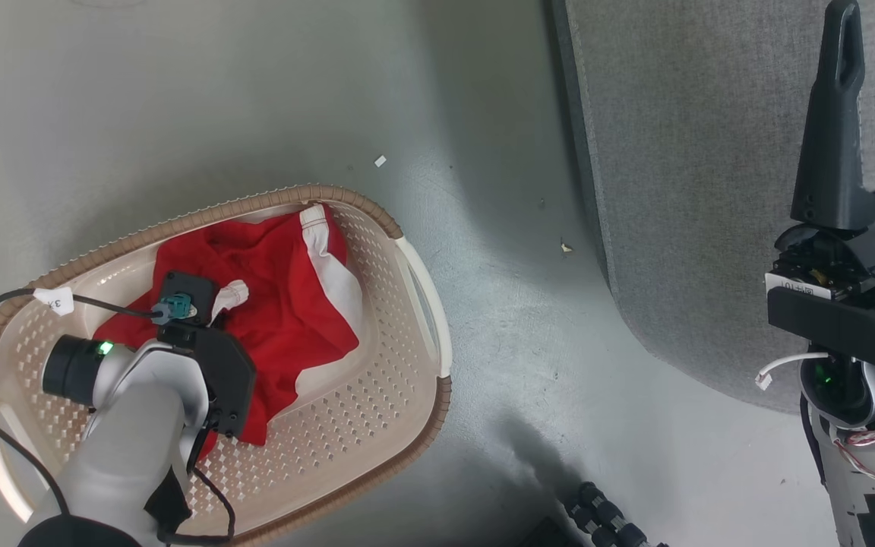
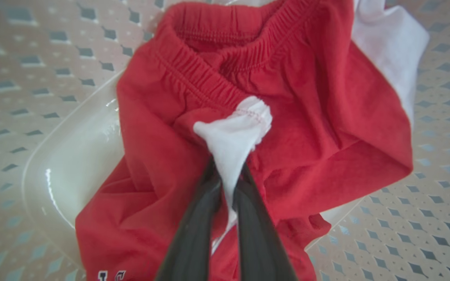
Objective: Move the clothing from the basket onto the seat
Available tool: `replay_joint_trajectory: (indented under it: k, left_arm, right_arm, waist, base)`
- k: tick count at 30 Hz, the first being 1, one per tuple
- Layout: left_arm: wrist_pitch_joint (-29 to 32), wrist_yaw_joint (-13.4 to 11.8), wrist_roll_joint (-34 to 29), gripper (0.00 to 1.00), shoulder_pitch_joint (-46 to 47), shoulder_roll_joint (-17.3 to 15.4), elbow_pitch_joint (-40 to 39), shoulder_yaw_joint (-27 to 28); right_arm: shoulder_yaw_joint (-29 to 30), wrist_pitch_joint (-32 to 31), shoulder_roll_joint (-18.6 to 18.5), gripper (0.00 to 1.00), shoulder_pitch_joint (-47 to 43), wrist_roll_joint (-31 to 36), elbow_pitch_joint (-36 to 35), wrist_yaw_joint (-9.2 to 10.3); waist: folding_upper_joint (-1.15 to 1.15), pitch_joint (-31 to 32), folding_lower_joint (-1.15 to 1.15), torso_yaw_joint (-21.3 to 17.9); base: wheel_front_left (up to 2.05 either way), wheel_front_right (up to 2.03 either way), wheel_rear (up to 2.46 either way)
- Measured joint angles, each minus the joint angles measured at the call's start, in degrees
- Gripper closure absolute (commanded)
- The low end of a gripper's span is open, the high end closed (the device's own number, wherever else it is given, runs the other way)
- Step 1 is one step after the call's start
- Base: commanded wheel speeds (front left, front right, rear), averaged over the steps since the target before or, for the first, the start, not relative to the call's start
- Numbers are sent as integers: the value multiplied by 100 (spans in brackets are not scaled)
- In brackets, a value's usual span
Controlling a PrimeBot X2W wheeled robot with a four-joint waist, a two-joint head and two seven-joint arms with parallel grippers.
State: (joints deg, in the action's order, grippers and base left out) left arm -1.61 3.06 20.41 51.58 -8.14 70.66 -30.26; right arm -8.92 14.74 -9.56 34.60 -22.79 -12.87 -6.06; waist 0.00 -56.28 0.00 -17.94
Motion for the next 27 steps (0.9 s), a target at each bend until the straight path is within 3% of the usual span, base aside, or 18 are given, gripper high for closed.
replay_joint_trajectory:
  k: [11,27]
  left_arm:
    - [-281,141,40,100,-80,42,102,18]
    - [-976,400,109,100,-341,274,-40,-154]
  right_arm:
    - [49,-1,148,0,15,64,218,-43]
    - [250,0,137,0,9,124,636,-85]
  waist:
    - [0,242,0,19]
    - [0,1261,-1,212]
  base:
    - [0,0,0]
    - [0,0,0]
